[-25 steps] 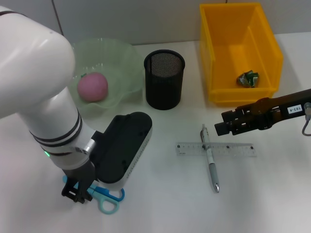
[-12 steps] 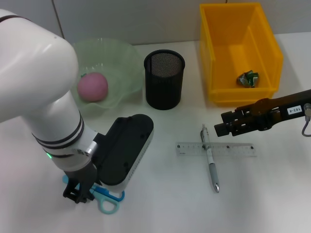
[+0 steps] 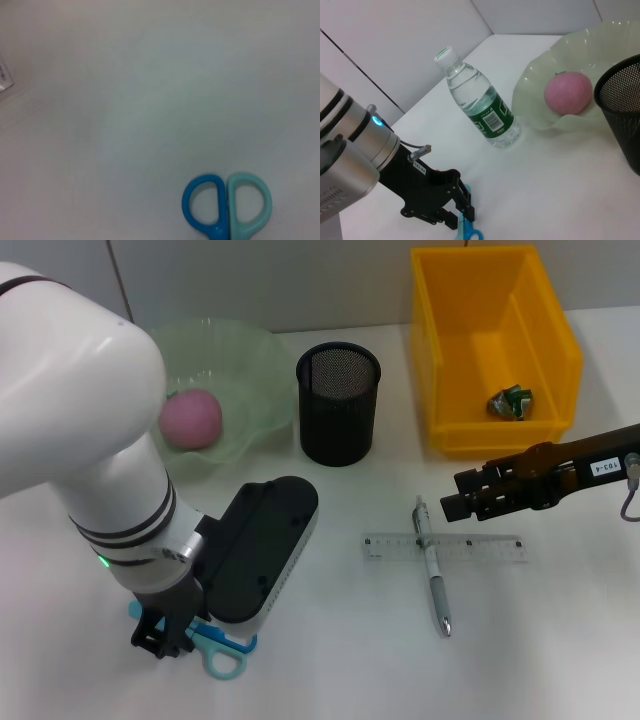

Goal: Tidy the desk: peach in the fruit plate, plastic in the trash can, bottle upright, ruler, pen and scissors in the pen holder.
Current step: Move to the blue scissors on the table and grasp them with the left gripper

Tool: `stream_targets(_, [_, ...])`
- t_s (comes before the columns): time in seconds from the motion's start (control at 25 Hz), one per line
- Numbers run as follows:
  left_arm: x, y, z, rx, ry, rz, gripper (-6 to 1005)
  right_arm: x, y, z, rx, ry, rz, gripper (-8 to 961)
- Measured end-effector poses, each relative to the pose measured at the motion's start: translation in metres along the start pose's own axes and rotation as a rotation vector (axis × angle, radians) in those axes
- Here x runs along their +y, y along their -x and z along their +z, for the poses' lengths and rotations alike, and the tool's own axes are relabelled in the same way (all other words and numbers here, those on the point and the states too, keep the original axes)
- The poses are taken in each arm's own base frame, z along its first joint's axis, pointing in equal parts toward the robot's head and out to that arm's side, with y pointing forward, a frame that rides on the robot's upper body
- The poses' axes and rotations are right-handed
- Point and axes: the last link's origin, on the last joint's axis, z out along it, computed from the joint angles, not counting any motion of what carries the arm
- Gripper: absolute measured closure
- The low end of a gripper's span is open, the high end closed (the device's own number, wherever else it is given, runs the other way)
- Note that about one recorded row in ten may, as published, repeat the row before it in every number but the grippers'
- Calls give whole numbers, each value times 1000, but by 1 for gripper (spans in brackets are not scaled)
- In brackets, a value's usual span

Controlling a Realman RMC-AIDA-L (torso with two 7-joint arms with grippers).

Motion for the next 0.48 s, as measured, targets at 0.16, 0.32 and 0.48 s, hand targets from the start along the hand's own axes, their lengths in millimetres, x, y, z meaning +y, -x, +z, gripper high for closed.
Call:
stream_targets(0.16, [1,-1,1,-3,4,3,680,0,0,0,0,0,0,185])
stream_targets(0.32, [0,-1,1,-3,2,-3,681,0,0,0,0,0,-1,185])
stream_targets(0.48, [0,-1,1,-2,-1,-6,682,0,0,0,0,0,-1,185])
